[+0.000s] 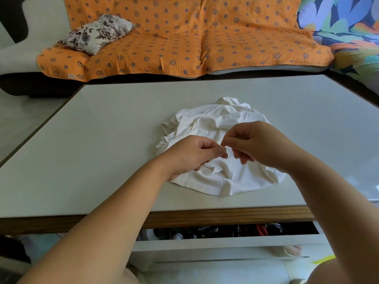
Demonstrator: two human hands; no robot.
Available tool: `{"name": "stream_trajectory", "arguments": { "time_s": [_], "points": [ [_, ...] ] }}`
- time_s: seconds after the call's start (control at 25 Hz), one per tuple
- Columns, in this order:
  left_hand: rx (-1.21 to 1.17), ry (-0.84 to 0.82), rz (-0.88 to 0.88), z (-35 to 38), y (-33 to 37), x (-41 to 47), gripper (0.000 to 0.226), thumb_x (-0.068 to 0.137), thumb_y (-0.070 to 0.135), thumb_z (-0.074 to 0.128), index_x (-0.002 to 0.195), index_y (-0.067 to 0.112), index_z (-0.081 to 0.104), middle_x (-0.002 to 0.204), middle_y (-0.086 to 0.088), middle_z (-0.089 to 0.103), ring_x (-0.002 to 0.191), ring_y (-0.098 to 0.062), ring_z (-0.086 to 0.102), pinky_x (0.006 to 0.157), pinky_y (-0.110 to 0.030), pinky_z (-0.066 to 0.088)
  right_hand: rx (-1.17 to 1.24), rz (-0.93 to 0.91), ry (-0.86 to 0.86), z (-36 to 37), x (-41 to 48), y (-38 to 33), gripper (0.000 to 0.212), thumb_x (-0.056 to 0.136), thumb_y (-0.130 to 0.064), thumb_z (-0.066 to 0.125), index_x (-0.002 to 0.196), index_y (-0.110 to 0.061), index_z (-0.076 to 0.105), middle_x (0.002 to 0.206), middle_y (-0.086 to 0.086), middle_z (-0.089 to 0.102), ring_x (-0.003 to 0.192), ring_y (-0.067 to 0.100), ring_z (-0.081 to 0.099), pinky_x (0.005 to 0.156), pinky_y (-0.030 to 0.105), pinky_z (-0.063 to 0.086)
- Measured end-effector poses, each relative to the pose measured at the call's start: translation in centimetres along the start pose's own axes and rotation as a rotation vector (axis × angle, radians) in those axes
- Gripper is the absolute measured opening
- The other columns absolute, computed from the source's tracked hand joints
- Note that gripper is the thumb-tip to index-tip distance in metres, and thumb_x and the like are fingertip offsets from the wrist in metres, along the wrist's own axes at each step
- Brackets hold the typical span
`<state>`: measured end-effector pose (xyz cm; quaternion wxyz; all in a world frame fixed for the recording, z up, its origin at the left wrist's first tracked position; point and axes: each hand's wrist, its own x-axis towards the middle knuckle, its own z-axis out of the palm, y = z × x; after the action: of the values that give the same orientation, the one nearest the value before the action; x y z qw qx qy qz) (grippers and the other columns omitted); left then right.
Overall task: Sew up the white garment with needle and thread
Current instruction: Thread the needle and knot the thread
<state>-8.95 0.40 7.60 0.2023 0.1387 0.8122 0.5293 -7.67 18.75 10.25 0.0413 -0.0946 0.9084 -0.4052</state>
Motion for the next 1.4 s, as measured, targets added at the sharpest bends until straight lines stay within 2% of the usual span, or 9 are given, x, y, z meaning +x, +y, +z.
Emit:
{"name": "stream_trajectory", "arguments": {
  "time_s": [0.32,0.76,0.84,0.88,0.96,1.04,1.2,1.32,1.4],
  "points": [
    [0.092,0.007,-0.002,-0.7,0.0,-0.6,0.018,0.098,0.034,0.055,0.093,0.023,0.069,0.043,0.023,0.044,0.042,0.001,0.039,0.054,-0.013,0.033,0.037,0.043,0.051,-0.8,0.0,0.5,0.015,0.093,-0.023,0.064,0.082,-0.017,0.072,0.051,-0.009,0.062,0.043,0.002,0.053,0.047,0.009,0.039],
    [0.057,0.070,0.007,-2.2,-1.0,-1.0,0.019,0.099,0.029,0.055,0.089,0.020,0.070,0.058,0.011,0.041,0.051,-0.003,0.037,0.060,-0.021,0.038,0.124,0.061,0.070,-1.6,-0.3,0.6,0.013,0.092,-0.015,0.065,0.083,-0.009,0.073,0.054,-0.006,0.063,0.046,0.004,0.057,0.050,0.013,0.045],
    [0.092,0.054,0.008,-2.2,-0.9,-1.2,0.015,0.096,0.032,0.059,0.097,0.024,0.071,0.076,0.012,0.062,0.067,0.001,0.054,0.071,-0.020,0.045,0.123,0.052,0.066,-1.5,-0.3,0.5,0.013,0.092,-0.015,0.066,0.083,-0.009,0.073,0.054,-0.006,0.063,0.047,0.005,0.057,0.050,0.012,0.045],
    [0.143,0.049,0.009,-2.1,-1.0,-1.2,0.019,0.094,0.037,0.062,0.109,0.028,0.069,0.098,0.012,0.067,0.088,0.003,0.059,0.083,-0.020,0.046,0.124,0.048,0.063,-1.4,-0.3,0.5,0.013,0.092,-0.015,0.066,0.084,-0.009,0.073,0.054,-0.006,0.063,0.047,0.005,0.057,0.050,0.013,0.046],
    [0.285,0.075,0.025,-1.9,-1.3,-1.2,0.050,0.088,0.042,0.068,0.135,0.038,0.051,0.137,0.017,0.050,0.129,0.002,0.040,0.106,-0.025,0.035,0.118,0.039,0.052,-1.4,-0.3,0.4,0.013,0.092,-0.015,0.065,0.084,-0.009,0.073,0.055,-0.006,0.064,0.047,0.005,0.057,0.051,0.013,0.046],
    [0.323,0.133,0.095,-1.4,-1.1,-1.3,0.066,0.088,0.035,0.069,0.145,0.042,0.037,0.148,0.022,0.034,0.140,0.002,0.021,0.111,-0.025,0.023,0.106,0.032,0.036,-1.4,-0.3,0.2,0.013,0.092,-0.016,0.065,0.084,-0.010,0.074,0.055,-0.006,0.064,0.048,0.006,0.058,0.052,0.013,0.047],
    [0.061,0.068,0.182,0.0,-0.4,-0.7,0.059,0.089,0.025,0.063,0.143,0.037,0.044,0.130,0.023,0.055,0.128,0.010,0.040,0.098,-0.017,0.035,0.069,0.008,0.007,-1.2,-0.3,-0.1,0.014,0.093,-0.019,0.065,0.083,-0.013,0.073,0.056,-0.004,0.065,0.049,0.006,0.057,0.052,0.012,0.046],
    [-0.113,0.013,0.131,1.0,0.0,-0.3,0.040,0.095,0.031,0.050,0.134,0.028,0.056,0.112,0.007,0.070,0.116,-0.006,0.060,0.107,-0.032,0.040,0.021,-0.017,0.009,-1.1,-0.3,-0.3,0.017,0.093,-0.019,0.064,0.080,-0.013,0.072,0.056,-0.003,0.066,0.046,0.004,0.056,0.052,0.012,0.045],
    [-0.238,-0.026,0.082,1.4,0.1,-0.1,0.031,0.103,0.028,0.041,0.124,0.021,0.063,0.099,-0.005,0.071,0.097,-0.016,0.069,0.100,-0.037,0.048,-0.002,-0.021,0.023,-1.1,-0.3,-0.3,0.016,0.093,-0.020,0.065,0.080,-0.014,0.072,0.056,-0.003,0.066,0.046,0.003,0.057,0.052,0.011,0.046]
  ]
}}
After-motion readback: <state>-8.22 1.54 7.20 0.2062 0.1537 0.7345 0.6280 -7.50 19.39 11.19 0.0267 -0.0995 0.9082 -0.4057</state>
